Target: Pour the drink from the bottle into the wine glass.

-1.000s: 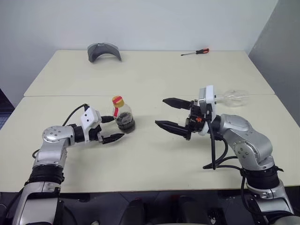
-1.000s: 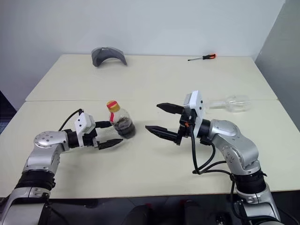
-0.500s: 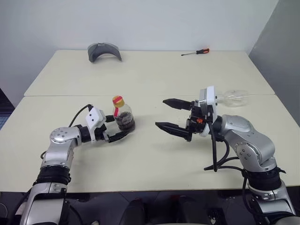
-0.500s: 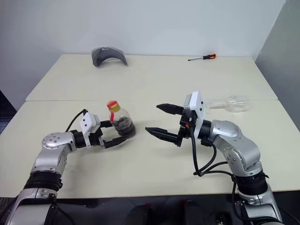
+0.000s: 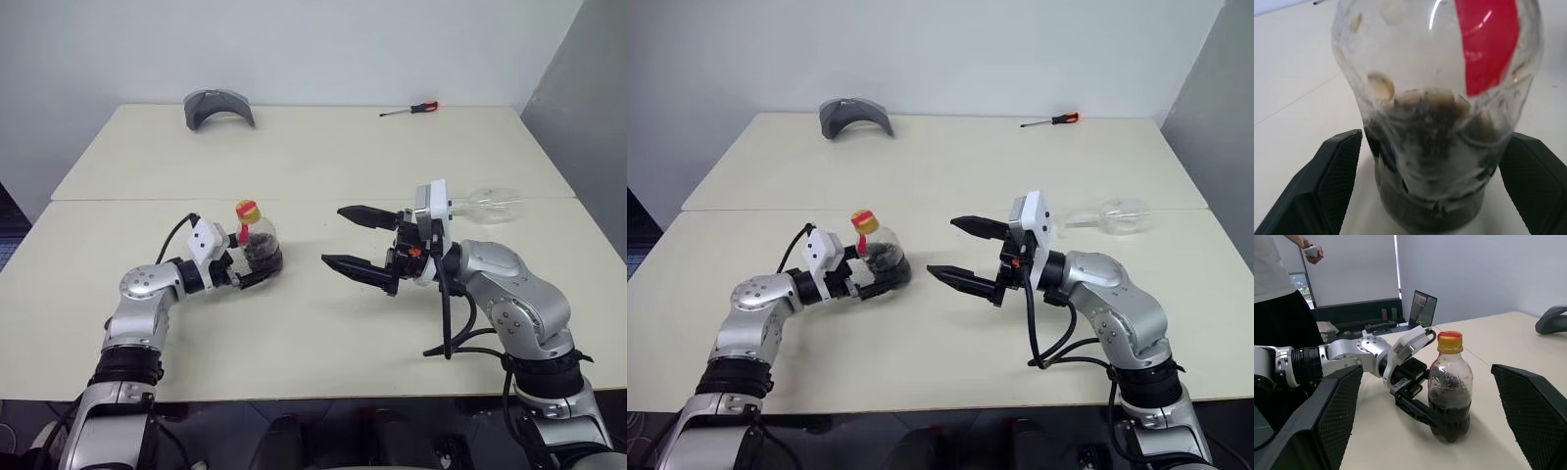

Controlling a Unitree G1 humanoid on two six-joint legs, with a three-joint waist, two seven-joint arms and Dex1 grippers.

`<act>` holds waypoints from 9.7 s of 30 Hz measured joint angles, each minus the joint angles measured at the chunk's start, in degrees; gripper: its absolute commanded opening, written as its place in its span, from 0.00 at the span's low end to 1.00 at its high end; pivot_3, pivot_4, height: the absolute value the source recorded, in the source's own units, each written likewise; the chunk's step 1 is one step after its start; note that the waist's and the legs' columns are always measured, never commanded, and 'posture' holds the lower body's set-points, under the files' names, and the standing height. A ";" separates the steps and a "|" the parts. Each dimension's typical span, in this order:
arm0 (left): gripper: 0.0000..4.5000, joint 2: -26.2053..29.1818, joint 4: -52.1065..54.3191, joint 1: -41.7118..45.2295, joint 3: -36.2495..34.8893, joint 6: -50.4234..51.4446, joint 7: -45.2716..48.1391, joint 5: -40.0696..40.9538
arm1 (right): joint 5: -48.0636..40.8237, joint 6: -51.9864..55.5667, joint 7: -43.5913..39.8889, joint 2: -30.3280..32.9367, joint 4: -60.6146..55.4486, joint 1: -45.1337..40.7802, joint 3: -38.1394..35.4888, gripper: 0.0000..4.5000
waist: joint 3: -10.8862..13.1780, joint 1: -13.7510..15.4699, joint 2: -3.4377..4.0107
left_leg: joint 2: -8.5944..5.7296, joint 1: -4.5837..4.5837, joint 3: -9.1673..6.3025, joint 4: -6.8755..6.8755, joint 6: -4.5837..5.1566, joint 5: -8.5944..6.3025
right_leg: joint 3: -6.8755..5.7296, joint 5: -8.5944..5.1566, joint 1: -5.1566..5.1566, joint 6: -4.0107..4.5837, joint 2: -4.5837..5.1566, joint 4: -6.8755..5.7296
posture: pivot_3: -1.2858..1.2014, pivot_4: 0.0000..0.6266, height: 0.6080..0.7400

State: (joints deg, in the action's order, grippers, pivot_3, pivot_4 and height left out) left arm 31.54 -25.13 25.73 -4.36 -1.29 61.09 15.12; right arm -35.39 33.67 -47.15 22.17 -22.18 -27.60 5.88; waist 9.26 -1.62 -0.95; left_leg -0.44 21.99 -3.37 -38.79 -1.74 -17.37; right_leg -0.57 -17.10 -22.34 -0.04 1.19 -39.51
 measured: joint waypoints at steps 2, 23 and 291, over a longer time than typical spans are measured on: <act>0.99 -0.80 -0.01 0.25 0.05 0.03 -0.60 0.00 | 0.03 0.00 0.01 -0.01 0.00 0.00 0.00 1.00 | 0.00 0.01 0.00 | 0.00 0.00 -0.01 0.00 0.00 0.00 | -0.01 0.00 0.00 0.00 0.00 0.01 | 0.52 0.24 1.00; 0.50 -6.77 -2.85 2.35 0.53 -1.74 -4.19 -0.02 | -0.02 0.46 0.95 1.30 -0.04 0.02 -0.04 1.00 | -0.01 0.08 -0.01 | -0.01 -0.01 0.00 -0.03 -0.01 0.01 | -0.01 0.00 0.03 0.00 0.00 0.01 | 0.52 0.24 1.00; 0.15 2.47 34.58 -2.43 3.84 26.82 -7.79 13.72 | 7.13 4.27 -1.57 3.11 19.03 -22.62 -0.65 0.88 | 0.32 -0.11 0.29 | 0.01 0.05 0.01 0.08 -0.02 0.01 | 0.01 0.01 0.02 0.01 0.01 0.24 | 0.52 0.24 1.00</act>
State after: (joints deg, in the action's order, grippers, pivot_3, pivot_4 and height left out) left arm 34.01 9.45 23.31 -0.51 25.53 53.30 28.83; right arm -28.26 37.94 -48.71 25.28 -3.15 -50.22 5.23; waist 9.57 -1.73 -0.65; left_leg -0.43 22.04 -3.37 -38.71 -1.76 -17.37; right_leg -0.56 -17.09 -22.32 -0.03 1.20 -39.27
